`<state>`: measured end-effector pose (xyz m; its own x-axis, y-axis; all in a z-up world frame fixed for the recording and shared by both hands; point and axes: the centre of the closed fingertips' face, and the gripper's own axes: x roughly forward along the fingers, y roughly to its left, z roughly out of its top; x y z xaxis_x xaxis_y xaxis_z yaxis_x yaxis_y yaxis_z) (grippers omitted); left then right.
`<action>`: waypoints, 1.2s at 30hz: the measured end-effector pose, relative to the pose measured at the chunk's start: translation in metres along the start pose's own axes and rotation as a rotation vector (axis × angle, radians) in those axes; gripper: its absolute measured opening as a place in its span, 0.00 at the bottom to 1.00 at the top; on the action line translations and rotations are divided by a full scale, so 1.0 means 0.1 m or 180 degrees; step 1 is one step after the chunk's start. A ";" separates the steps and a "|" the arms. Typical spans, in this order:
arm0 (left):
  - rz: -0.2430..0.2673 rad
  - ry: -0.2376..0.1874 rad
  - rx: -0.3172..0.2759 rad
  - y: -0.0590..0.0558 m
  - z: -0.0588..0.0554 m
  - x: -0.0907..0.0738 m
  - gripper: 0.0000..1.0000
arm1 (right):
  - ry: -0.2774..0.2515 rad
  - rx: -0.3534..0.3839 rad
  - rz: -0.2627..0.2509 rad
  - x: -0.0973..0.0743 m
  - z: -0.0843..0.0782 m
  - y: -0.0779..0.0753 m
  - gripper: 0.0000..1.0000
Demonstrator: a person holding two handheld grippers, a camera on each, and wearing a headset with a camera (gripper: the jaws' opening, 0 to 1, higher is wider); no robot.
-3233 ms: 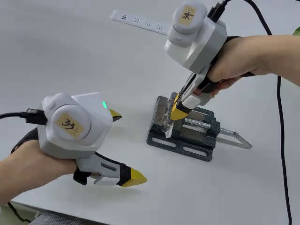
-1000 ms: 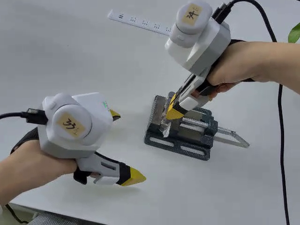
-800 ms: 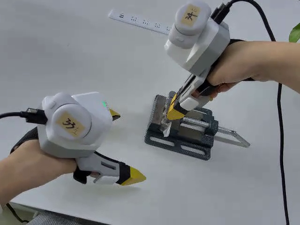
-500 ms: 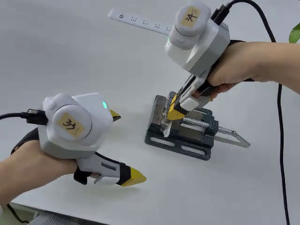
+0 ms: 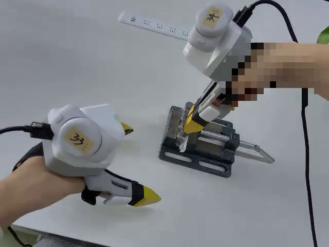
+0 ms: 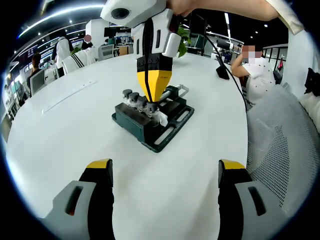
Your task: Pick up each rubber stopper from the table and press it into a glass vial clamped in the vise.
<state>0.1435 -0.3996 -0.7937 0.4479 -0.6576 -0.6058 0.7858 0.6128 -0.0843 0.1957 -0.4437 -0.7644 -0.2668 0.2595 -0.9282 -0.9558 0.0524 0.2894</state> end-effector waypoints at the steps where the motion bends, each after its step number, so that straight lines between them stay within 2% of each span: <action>1: 0.0002 0.0003 0.0001 0.00 0.00 0.00 0.86 | 0.0001 0.0012 0.0001 0.00 0.00 0.00 0.00; 6: -0.0007 0.0006 0.0003 0.00 -0.01 0.00 0.86 | 0.0048 -0.0123 -0.0076 0.02 0.01 0.01 0.00; 11: -0.0013 -0.0003 0.0000 -0.01 -0.01 0.01 0.86 | 0.0098 -0.0105 -0.0134 0.02 0.01 0.00 0.00; 15: -0.0007 -0.0011 -0.0013 0.00 -0.01 0.01 0.86 | 0.0172 -0.0271 -0.0254 0.03 0.01 0.02 0.00; 22: -0.0019 0.0004 -0.0015 -0.01 -0.02 0.01 0.86 | 0.0248 -0.0199 -0.0308 0.03 0.01 0.00 0.00; 25: -0.0023 0.0006 -0.0011 -0.01 -0.01 0.01 0.86 | 0.0295 -0.0262 -0.0347 0.04 0.02 0.00 0.00; 30: -0.0009 -0.0017 -0.0016 0.00 0.01 0.01 0.86 | 0.0304 -0.0268 -0.0377 0.06 0.03 0.04 0.00; 36: -0.0021 -0.0015 -0.0021 -0.02 0.01 0.01 0.85 | 0.0215 -0.0220 -0.0380 0.05 0.05 0.05 0.00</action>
<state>0.1428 -0.4019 -0.7935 0.4446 -0.6637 -0.6016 0.7859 0.6112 -0.0935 0.1897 -0.4375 -0.7667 -0.1562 0.1897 -0.9693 -0.9868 0.0120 0.1614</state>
